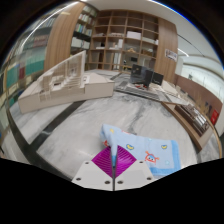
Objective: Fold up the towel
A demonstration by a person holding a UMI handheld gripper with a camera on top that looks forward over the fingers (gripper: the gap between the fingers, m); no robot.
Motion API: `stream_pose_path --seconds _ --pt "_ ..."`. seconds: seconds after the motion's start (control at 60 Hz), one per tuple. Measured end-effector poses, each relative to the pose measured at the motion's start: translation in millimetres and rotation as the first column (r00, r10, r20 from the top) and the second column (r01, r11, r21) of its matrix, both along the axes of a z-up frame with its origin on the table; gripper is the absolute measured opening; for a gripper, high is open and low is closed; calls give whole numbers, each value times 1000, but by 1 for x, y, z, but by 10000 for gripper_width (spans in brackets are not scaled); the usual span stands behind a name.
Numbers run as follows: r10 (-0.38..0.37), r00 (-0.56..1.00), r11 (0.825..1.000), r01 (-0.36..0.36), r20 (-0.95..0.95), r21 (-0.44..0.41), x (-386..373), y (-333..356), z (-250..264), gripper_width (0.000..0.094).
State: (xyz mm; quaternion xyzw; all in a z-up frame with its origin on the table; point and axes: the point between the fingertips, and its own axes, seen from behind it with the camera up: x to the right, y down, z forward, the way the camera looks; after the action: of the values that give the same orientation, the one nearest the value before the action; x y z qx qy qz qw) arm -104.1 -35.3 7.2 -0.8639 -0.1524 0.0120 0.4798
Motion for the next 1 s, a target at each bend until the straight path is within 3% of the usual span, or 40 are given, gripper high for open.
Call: stream_pose_path --seconds 0.117,0.2,0.283,0.367,0.45,0.483,0.6,0.617,0.667,1.0 --pt "-104 981 994 108 -166 18 41 9 41 8" --pt "-209 958 975 219 -196 26 95 11 49 8" --pt "-291 946 956 294 -144 -3 142 10 26 9" --pt "-313 941 950 306 -131 -67 163 12 -5 28" --pt "-283 945 959 275 -166 -69 161 15 -5 59" --pt "-281 945 959 271 -168 -79 162 14 -3 158" --pt "-290 942 957 285 -168 -54 176 8 16 879" --pt "-287 943 958 283 -171 -52 177 6 19 900" --pt "-265 946 964 260 -187 -52 174 -4 30 825" --pt "-131 959 991 136 -251 2 143 -120 101 835"
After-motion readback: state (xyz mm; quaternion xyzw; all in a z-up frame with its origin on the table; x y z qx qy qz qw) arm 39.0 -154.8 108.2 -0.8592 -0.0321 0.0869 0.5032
